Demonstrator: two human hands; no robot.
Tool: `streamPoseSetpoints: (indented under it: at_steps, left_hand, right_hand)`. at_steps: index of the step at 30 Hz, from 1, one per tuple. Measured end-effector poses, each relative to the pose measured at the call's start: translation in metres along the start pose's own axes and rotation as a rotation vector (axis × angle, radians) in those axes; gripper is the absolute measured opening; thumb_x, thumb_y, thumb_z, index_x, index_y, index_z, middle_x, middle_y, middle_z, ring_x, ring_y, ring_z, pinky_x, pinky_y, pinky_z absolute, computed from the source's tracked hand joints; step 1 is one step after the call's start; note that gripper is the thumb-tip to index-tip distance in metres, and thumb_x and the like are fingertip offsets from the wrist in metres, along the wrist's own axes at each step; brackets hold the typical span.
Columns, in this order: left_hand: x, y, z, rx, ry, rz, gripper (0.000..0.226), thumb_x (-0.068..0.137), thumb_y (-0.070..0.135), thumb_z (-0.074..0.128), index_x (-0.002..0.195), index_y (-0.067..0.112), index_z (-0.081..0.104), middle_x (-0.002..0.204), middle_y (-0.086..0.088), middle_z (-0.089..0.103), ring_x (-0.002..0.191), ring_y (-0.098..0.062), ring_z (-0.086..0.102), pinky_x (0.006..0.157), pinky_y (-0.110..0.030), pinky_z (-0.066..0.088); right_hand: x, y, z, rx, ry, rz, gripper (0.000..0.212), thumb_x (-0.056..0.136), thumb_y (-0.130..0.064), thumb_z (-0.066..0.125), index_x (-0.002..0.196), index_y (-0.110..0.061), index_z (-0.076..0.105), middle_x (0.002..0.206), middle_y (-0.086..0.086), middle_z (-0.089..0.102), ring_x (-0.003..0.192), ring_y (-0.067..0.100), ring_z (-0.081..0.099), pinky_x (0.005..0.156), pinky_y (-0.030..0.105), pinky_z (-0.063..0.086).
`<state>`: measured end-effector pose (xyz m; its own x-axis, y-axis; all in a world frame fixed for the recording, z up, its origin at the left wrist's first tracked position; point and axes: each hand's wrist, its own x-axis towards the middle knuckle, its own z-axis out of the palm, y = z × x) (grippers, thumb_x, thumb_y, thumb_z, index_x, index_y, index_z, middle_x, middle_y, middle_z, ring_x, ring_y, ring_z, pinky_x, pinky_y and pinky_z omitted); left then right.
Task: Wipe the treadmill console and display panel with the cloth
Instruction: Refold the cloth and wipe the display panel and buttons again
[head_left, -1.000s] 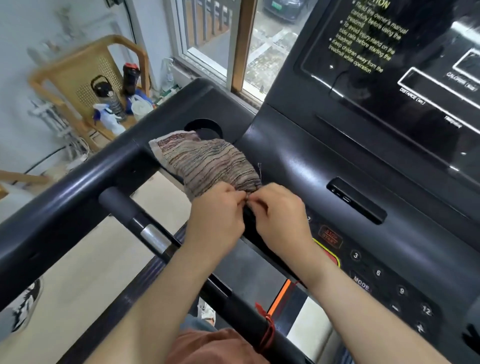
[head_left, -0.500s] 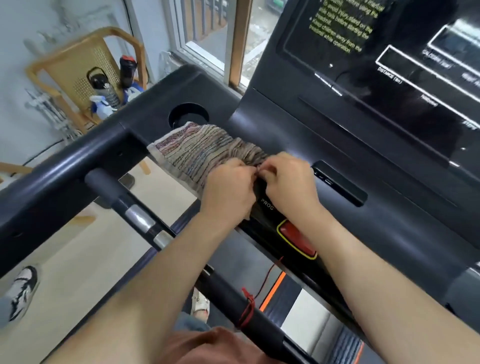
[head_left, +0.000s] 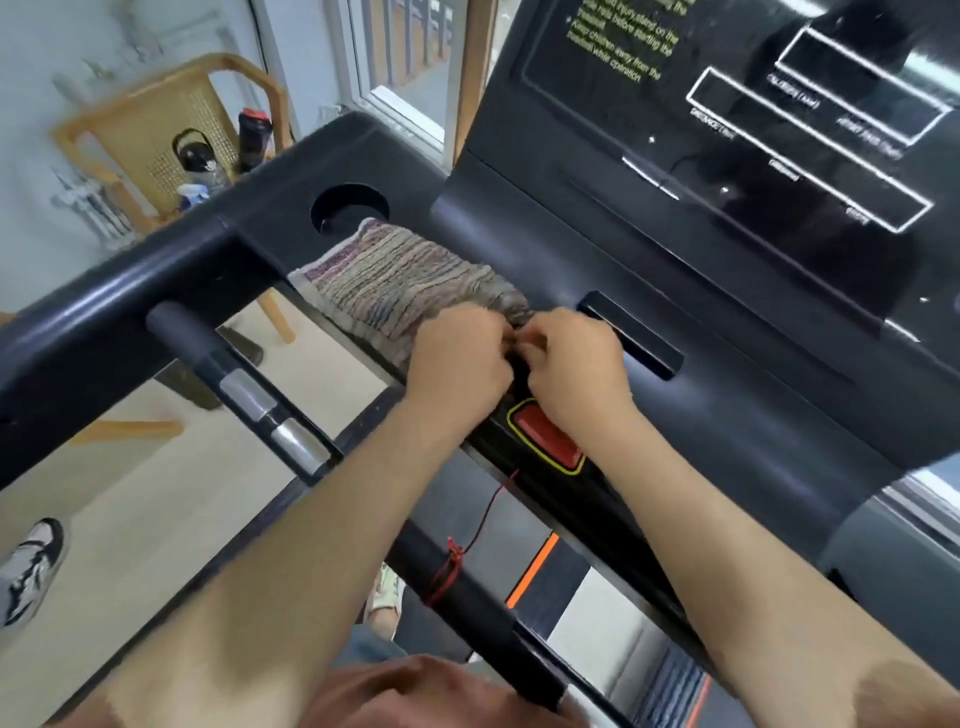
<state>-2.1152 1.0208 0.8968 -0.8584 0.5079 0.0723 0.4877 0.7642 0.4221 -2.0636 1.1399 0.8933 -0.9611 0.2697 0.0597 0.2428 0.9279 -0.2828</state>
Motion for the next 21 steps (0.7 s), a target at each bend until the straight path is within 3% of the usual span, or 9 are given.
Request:
streamPoseSetpoints:
  at_steps: [4,9,15,18,21]
  left_hand:
    - [-0.056,0.012,0.015,-0.206,0.049,0.109,0.024,0.075,0.021,0.051,0.070,0.016,0.074,0.070,-0.006,0.063,0.061,-0.030,0.061,0.047,-0.036,0.047]
    - [0.000,0.007,0.010,-0.050,0.052,0.009,0.016,0.078,0.015,0.060,0.081,0.019,0.075,0.080,-0.007,0.063,0.077,-0.030,0.060,0.057,-0.033,0.036]
    - [-0.064,0.033,0.027,-0.281,0.064,0.209,0.027,0.075,0.022,0.047,0.064,0.013,0.070,0.071,-0.006,0.057,0.060,-0.029,0.057,0.048,-0.033,0.042]
    - [-0.026,0.031,0.023,-0.192,0.080,0.138,0.023,0.073,0.019,0.052,0.071,0.014,0.075,0.075,-0.007,0.061,0.071,-0.030,0.061,0.057,-0.036,0.046]
    - [-0.033,0.038,0.029,-0.167,0.124,0.128,0.024,0.073,0.019,0.052,0.074,0.014,0.075,0.075,-0.006,0.062,0.066,-0.030,0.061,0.053,-0.034,0.046]
  right_hand:
    - [-0.056,0.019,-0.011,0.112,0.066,-0.017,0.005,0.074,-0.013,0.066,0.071,-0.013,0.070,0.075,0.004,0.068,0.070,0.030,0.064,0.059,0.039,0.052]
    - [0.001,0.007,-0.007,0.077,0.067,0.050,0.007,0.081,-0.009,0.066,0.081,-0.011,0.072,0.084,0.007,0.066,0.081,0.030,0.060,0.068,0.036,0.043]
    - [-0.083,0.029,-0.017,0.117,0.084,0.059,0.009,0.075,-0.010,0.066,0.075,-0.016,0.072,0.077,0.001,0.068,0.073,0.026,0.064,0.060,0.036,0.050]
    - [-0.040,0.029,-0.017,0.079,0.051,0.127,0.008,0.083,-0.011,0.065,0.084,-0.014,0.073,0.090,0.005,0.068,0.087,0.029,0.061,0.070,0.037,0.044]
    - [-0.052,0.033,-0.019,0.092,0.055,0.123,0.007,0.085,-0.010,0.065,0.084,-0.012,0.072,0.089,0.005,0.067,0.084,0.027,0.061,0.071,0.036,0.046]
